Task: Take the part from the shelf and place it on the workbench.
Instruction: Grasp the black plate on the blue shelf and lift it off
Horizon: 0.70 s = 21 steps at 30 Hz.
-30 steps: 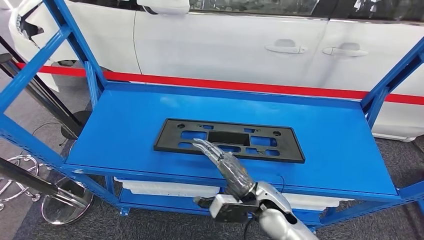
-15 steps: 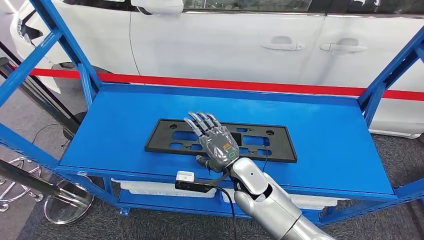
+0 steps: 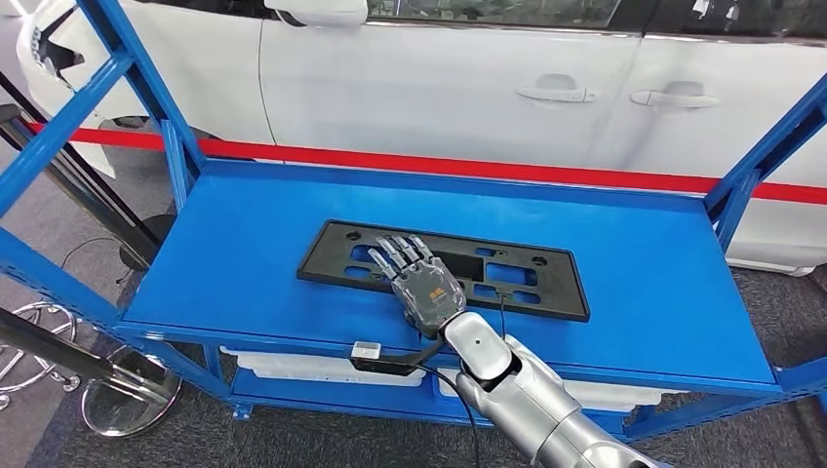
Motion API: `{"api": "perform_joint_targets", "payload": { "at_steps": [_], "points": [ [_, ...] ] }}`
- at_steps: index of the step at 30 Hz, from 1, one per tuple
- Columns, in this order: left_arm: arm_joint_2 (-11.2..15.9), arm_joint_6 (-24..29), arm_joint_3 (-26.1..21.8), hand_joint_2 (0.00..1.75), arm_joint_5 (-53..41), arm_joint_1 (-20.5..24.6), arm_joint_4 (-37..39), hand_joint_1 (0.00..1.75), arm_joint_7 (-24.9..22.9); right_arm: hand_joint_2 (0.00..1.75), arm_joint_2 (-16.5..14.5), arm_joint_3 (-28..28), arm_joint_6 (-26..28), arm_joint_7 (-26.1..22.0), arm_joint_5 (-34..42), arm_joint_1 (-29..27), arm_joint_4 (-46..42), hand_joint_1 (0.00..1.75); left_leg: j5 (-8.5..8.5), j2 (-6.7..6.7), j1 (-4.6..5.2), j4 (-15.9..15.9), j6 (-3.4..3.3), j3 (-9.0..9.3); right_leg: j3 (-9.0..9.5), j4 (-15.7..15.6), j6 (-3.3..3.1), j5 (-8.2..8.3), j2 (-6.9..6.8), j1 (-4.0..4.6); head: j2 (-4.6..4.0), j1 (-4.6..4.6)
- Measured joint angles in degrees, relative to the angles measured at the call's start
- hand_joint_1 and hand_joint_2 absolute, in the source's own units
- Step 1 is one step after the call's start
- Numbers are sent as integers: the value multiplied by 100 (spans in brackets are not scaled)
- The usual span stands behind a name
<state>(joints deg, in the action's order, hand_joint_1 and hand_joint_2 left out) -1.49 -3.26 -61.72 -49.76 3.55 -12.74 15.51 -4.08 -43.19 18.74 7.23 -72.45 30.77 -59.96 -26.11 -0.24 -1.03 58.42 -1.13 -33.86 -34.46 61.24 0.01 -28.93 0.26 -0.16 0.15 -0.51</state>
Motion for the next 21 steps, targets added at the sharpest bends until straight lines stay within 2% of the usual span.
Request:
{"api": "perform_joint_targets", "payload": {
  "at_steps": [1, 3, 4, 5, 6, 8, 10, 12, 14, 15, 16, 18, 19, 20, 21],
  "points": [
    [-2, -4, 0, 0, -6, 5, 0, 0, 14, 175, -3, -4, -59, -31, 45, 13, 51, 0, 7, 6, -8, -11, -32, 5, -111, 251, 24, -152, -1, -8, 0, 1],
    [-2, -9, 0, 0, -16, 7, 0, 0, 29, 175, 0, -6, -131, -93, 163, 29, 135, 0, 3, 16, -4, -11, -66, 6, -458, 980, 55, -494, -4, -18, 0, 0],
    [-2, -9, 0, 0, -21, 4, 0, 0, 31, 175, 3, -6, -145, -114, 217, 30, 168, 0, 1, 20, -3, -10, -69, 8, -611, 1279, 64, -585, -4, -21, 0, 1],
    [-2, -9, 0, 0, -28, 1, 0, 0, 32, 175, 9, -5, -151, -127, 264, 31, 191, 0, -2, 21, -2, -9, -69, 13, -686, 1406, 65, -570, -5, -22, 0, 1],
    [-2, -9, 0, 0, -34, -1, 0, 0, 32, 175, 15, -4, -153, -135, 297, 33, 204, 0, -5, 19, -2, -9, -66, 23, -655, 1320, 57, -450, -5, -22, 0, 0],
    [-3, -9, 0, 0, -50, -3, 0, 0, 37, 175, 38, 0, -148, -110, 276, 46, 210, 0, -19, 13, -2, -9, -50, 57, -317, 604, 8, -39, -7, -14, 0, 1],
    [-5, -9, 0, 0, -60, 0, 0, 0, 52, 175, 64, 1, -141, -11, 118, 74, 210, 0, -37, 7, 17, 0, -7, 73, -5, -49, -44, 189, -10, 14, 0, 1],
    [-7, -9, 0, 0, -68, 3, 0, 0, 73, 175, 80, 1, -134, 91, -42, 95, 209, 0, -40, 7, 30, -5, 49, 76, 57, -197, -67, 193, -4, 45, 0, -1],
    [-10, -11, 0, 0, -81, 2, 0, 0, 89, 175, 101, 1, -100, 219, -199, 107, 211, 0, -61, 8, 22, -2, 109, 86, 76, -244, -116, 225, 1, 23, 0, -1],
    [-13, -14, 0, 0, -91, 2, 0, 0, 96, 175, 110, 2, -69, 330, -328, 112, 217, 0, -132, 9, 16, 81, 135, 58, 91, -276, -151, 245, -3, 6, 0, -1],
    [-15, -18, 0, 0, -104, 4, 0, 0, 103, 175, 118, 3, -30, 476, -504, 114, 234, 14, -267, 9, 10, 285, 158, -27, 103, -307, -183, 265, -7, -12, 0, -1],
    [-17, -25, 0, 0, -127, 7, 0, 0, 114, 175, 119, 22, 43, 739, -847, 96, 295, 96, -638, 10, 1, 984, 194, -338, 99, -314, -212, 277, -12, -13, 0, -1],
    [-19, -27, 0, 0, -137, 4, 1, 0, 117, 175, 122, 41, 68, 832, -974, 81, 337, 139, -772, 10, -1, 1334, 212, -499, 91, -308, -215, 276, -12, -10, 0, -1],
    [-20, -30, 0, 0, -146, -1, 1, 0, 122, 175, 126, 66, 76, 896, -1059, 67, 381, 168, -806, 11, -4, 1531, 224, -589, 87, -300, -214, 275, -12, -8, 0, -1],
    [-21, -34, 0, 0, -156, -4, 1, 0, 129, 175, 129, 96, 66, 946, -1125, 56, 423, 170, -734, 11, -7, 1523, 229, -583, 85, -290, -213, 272, -11, -7, 0, -1]
  ]
}}
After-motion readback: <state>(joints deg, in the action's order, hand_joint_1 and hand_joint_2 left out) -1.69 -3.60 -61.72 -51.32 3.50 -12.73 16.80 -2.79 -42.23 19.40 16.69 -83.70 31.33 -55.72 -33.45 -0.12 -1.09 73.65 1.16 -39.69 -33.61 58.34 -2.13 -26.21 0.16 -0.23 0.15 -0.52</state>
